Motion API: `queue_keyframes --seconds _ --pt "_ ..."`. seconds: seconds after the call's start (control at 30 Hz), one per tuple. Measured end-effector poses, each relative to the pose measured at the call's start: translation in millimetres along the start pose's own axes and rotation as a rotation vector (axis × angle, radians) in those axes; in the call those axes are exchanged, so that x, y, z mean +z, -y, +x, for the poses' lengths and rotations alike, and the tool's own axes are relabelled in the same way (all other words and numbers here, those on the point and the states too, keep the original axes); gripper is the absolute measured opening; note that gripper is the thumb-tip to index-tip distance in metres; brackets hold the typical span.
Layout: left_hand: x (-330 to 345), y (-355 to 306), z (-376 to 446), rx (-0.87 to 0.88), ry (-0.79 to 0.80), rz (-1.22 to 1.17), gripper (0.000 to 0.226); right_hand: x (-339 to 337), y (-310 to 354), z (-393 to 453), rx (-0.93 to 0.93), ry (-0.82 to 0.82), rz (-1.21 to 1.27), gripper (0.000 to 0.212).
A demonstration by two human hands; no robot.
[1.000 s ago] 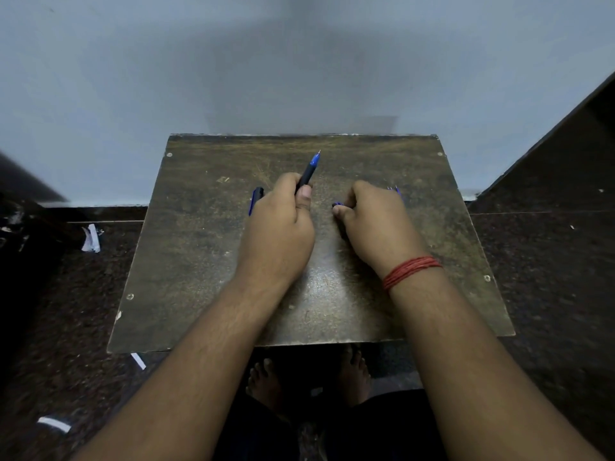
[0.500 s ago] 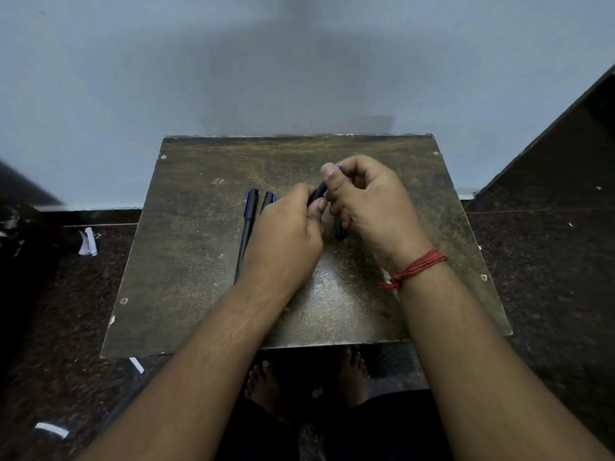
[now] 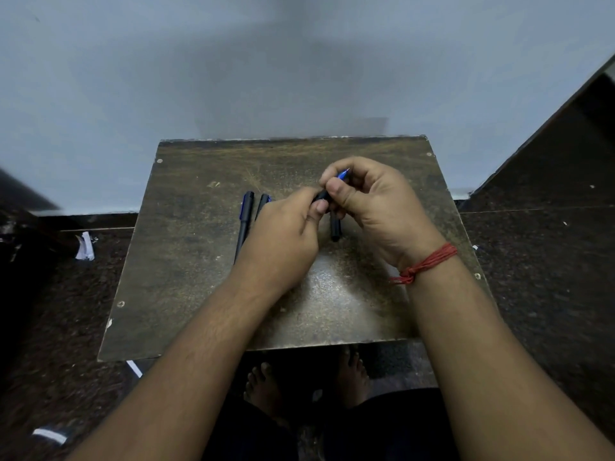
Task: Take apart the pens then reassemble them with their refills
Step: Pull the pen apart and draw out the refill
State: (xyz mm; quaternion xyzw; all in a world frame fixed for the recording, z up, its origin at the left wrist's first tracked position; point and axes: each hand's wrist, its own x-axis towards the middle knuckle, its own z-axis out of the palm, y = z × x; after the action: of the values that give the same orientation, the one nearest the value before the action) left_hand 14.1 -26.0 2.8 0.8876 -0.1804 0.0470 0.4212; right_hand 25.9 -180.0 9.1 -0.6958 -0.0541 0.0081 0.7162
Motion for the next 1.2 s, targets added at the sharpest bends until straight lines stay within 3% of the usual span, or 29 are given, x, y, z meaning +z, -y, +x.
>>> queue_keyframes --seconds 0.1,0.2,0.33,0.43,0.67,0.8,1.0,1.2 --pt "0 5 1 -0.045 -0.038 0.008 0.022 -1 -2 1 0.011 -0.026 0.051 0.017" --pt "0 5 1 -0.039 -0.055 0.054 0.022 4 -1 2 0.031 -0.033 0.06 0.006" --pt "2 4 1 -0.026 0.009 0.114 0.023 7 -4 4 0.016 -0.109 -0.02 0.012" --pt "2 5 1 -0.032 0.016 0.105 0.023 8 -7 5 0.005 -0.09 0.052 0.01" --pt "0 3 0 -0.076 0.002 0.097 0.015 6 -4 5 0.032 -0.068 0.205 0.037" --pt "1 5 1 -0.074 -0.002 0.104 0.016 20 -8 4 0.046 -0.192 0.031 0.03" --pt "1 7 1 -0.107 -0.02 0.115 0.013 19 -6 4 0.063 -0.156 0.185 0.037" --pt "4 9 2 -0.099 -0.006 0.126 0.017 25 -8 4 0.113 -0.22 0.087 0.028"
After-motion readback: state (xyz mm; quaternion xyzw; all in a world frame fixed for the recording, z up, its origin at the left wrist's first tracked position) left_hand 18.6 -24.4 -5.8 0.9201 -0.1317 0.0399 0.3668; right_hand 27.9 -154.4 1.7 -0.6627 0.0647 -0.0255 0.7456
